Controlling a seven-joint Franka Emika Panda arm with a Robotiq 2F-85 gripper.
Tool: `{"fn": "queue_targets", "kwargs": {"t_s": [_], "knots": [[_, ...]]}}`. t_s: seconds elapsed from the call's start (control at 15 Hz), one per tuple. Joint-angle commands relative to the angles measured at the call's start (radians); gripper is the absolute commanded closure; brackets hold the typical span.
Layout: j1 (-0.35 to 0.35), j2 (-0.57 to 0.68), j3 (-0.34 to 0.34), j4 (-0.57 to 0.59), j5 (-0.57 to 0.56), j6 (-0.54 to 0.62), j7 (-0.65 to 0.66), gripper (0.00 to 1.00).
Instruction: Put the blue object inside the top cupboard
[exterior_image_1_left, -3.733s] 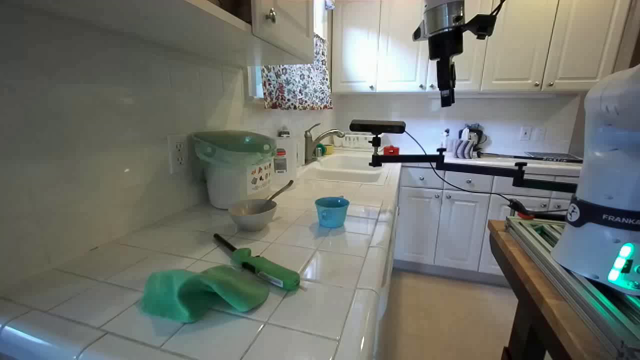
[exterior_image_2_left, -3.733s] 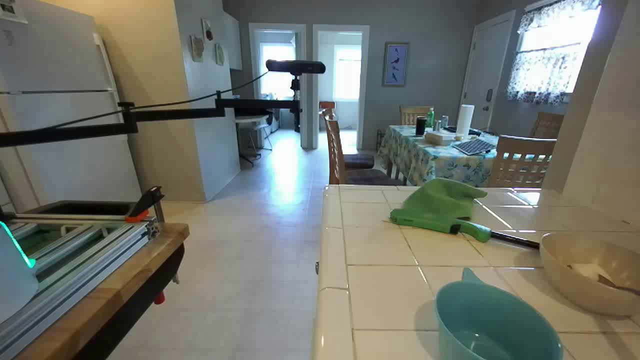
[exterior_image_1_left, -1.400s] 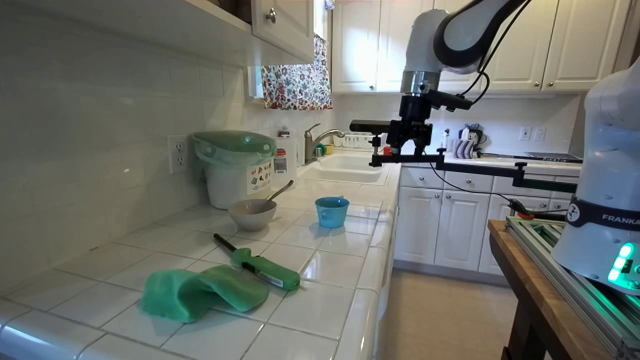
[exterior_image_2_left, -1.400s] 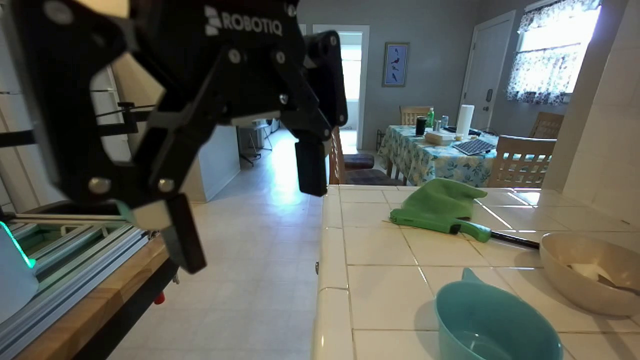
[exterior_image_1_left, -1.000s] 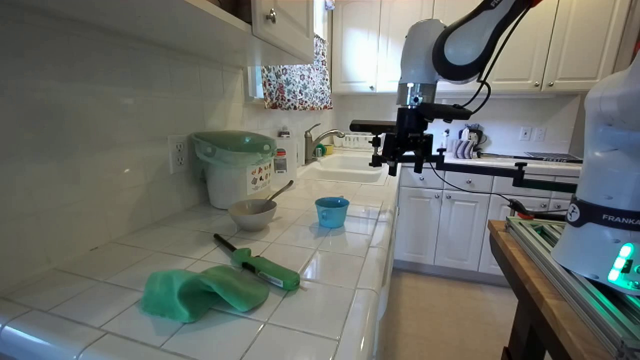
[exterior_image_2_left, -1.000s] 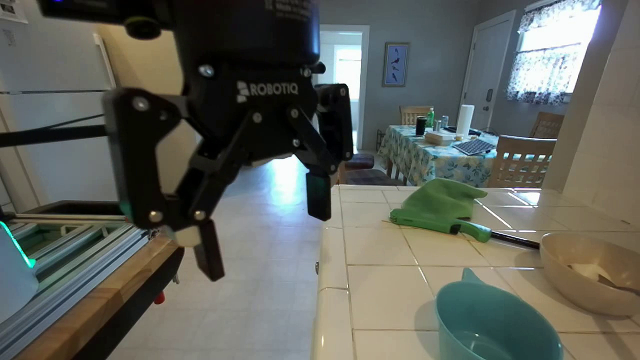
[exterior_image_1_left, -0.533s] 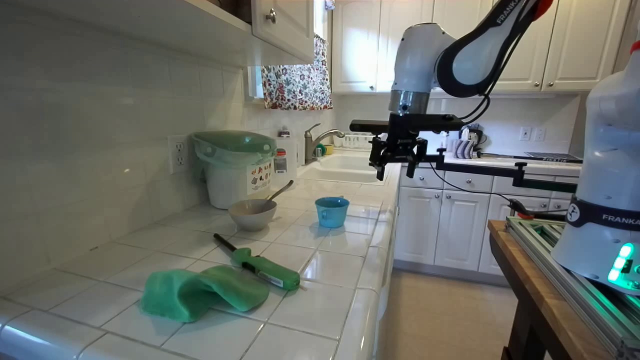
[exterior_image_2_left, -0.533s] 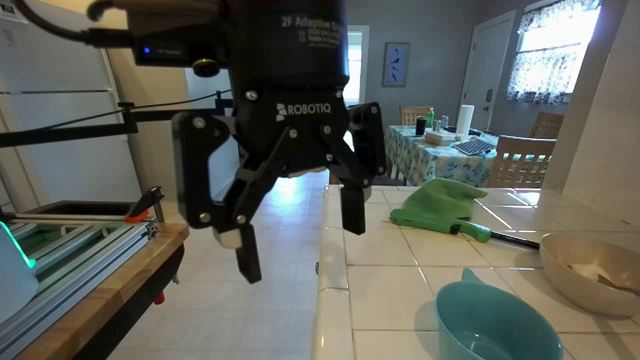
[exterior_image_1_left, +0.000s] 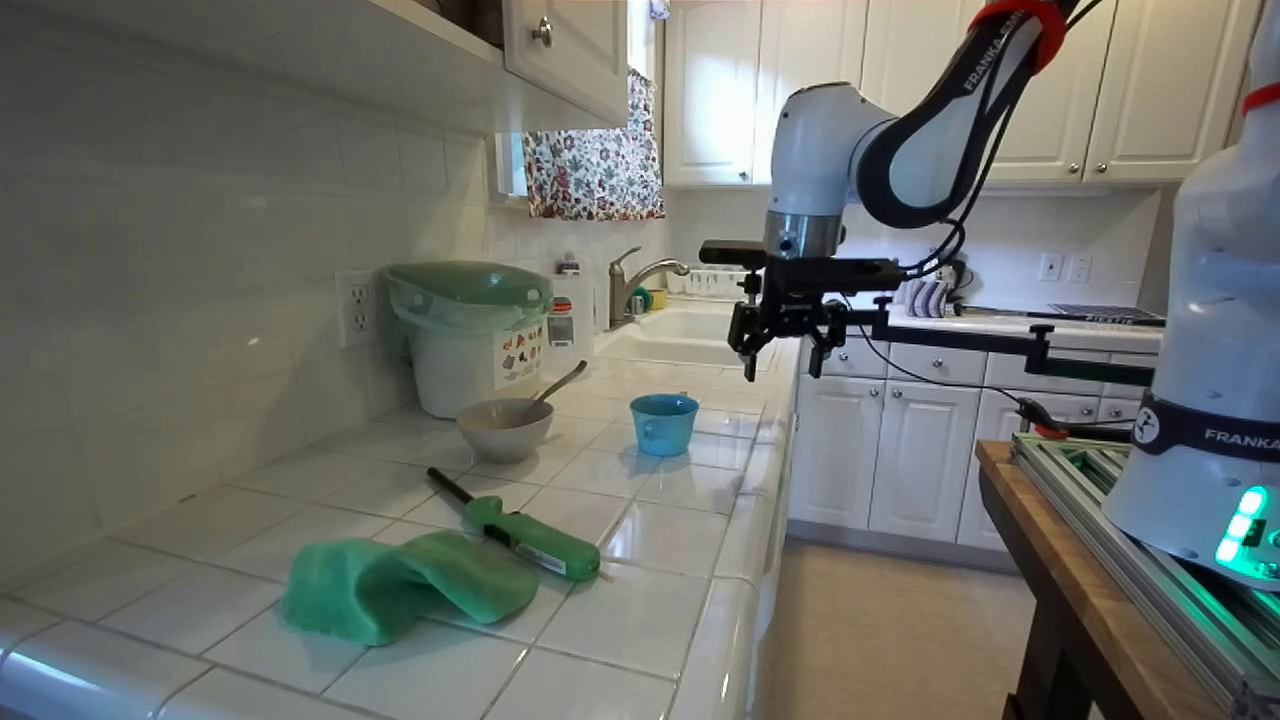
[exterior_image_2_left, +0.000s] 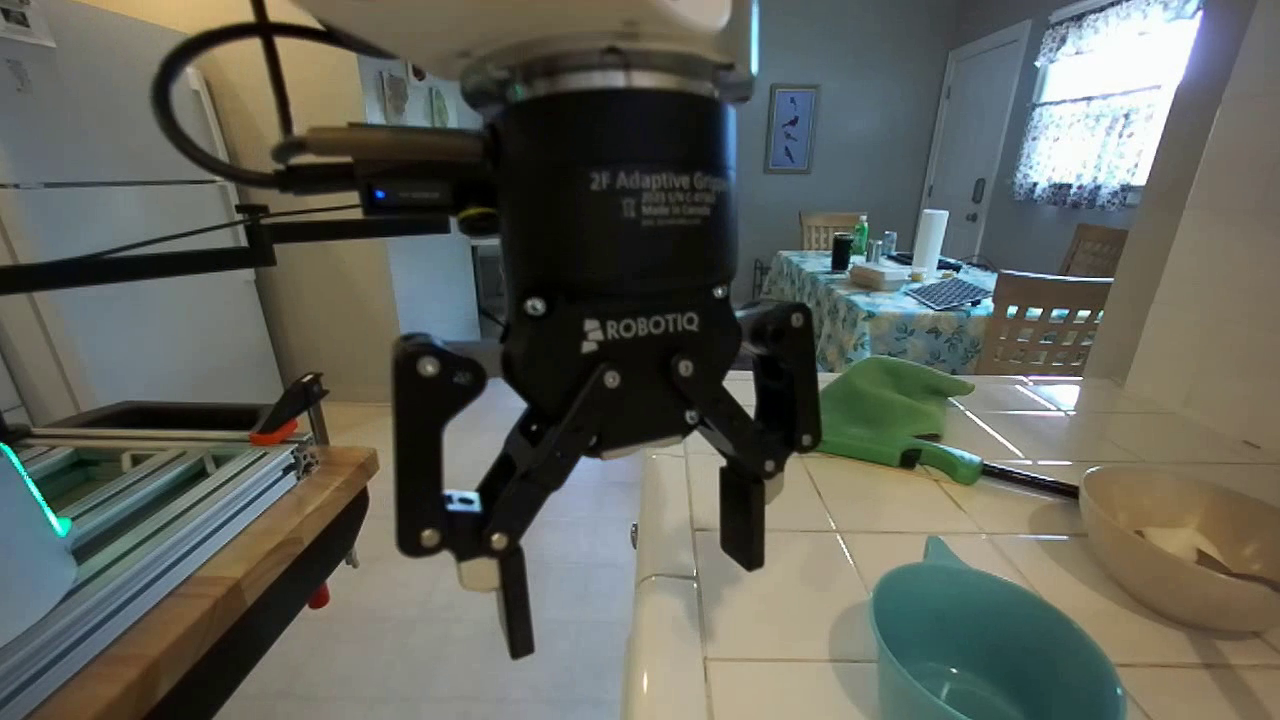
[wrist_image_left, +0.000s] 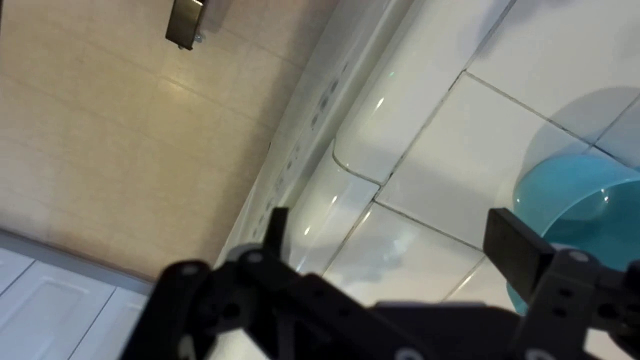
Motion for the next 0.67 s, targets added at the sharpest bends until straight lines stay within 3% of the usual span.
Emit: {"fn": "queue_targets", "kwargs": {"t_s": [0.0,0.6], "knots": [[0.036,0.080,-0.044,0.051,-0.062,0.048,0.128,0.00],[0.167,0.208,-0.154,0.145,-0.105,0.102,0.270,0.00]]}}
